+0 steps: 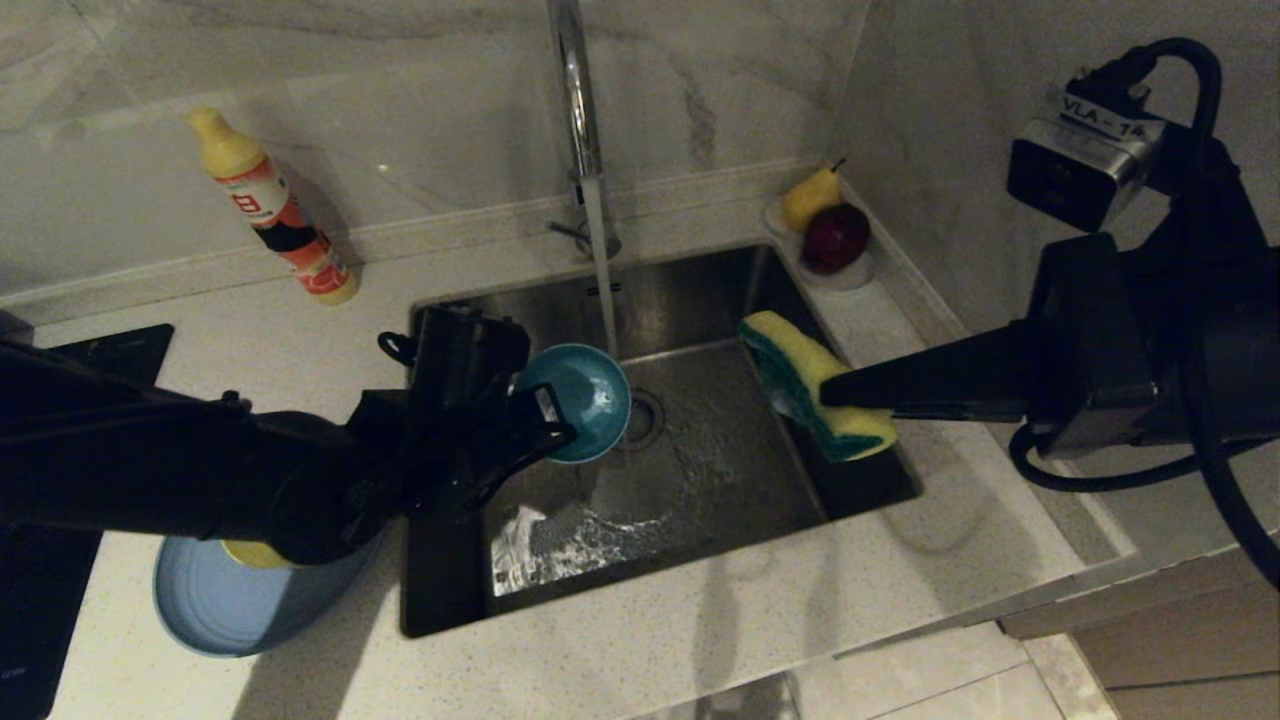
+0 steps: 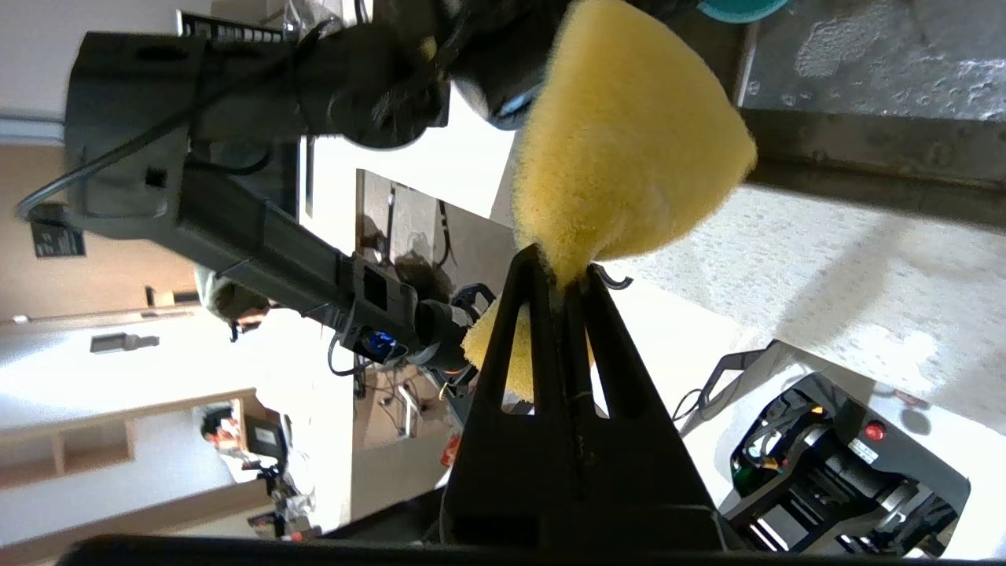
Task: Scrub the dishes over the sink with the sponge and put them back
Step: Rinse the bowl
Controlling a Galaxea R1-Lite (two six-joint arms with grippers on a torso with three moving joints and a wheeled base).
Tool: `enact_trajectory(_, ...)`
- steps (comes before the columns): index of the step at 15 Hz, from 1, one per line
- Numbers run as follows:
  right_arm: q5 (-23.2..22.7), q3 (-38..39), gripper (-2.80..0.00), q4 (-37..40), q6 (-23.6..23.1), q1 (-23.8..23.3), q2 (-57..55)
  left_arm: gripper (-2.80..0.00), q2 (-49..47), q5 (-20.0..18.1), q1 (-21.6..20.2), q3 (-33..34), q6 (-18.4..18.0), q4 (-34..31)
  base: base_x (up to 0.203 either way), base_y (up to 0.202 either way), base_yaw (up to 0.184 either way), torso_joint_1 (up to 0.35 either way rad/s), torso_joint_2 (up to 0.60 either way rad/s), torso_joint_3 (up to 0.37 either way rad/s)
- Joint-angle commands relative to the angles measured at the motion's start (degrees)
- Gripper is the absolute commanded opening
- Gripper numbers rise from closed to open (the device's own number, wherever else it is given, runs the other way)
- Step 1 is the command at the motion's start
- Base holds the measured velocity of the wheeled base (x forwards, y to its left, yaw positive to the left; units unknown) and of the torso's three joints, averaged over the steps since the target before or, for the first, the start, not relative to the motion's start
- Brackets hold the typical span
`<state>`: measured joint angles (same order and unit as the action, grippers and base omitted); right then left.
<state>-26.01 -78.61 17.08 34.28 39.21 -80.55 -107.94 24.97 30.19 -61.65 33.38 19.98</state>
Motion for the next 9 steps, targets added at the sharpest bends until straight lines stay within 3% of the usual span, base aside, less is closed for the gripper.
enact_trajectory(1,-1.78,1.59,-2.8,0.06,0.17,-2.97,1.97,-2.8,-6.42,-0.11,-0.89,-8.14,3.08,-5.04,0.0,0.0,0.0,0.0,0.0,0.0)
enact_trajectory(3,-2.6,2.64,-2.8,-0.02,0.17,-3.35,2.32,-2.8,-9.16,-0.58,-1.87,-12.98,5.93,-8.35,0.0,0.0,0.0,0.0,0.0,0.0)
enact_trajectory(5,-2.65,3.47,-2.8,-1.39,0.26,-3.51,2.43,-2.8,-10.36,-4.05,-2.23,-15.52,9.48,-11.87,0.0,0.0,0.0,0.0,0.0,0.0)
enact_trajectory(9,-2.69,6.54,-2.8,-4.95,0.35,-3.53,3.77,-2.8,-14.83,-4.94,-2.29,-19.48,12.17,-12.48,0.0,0.0,0.0,0.0,0.0,0.0)
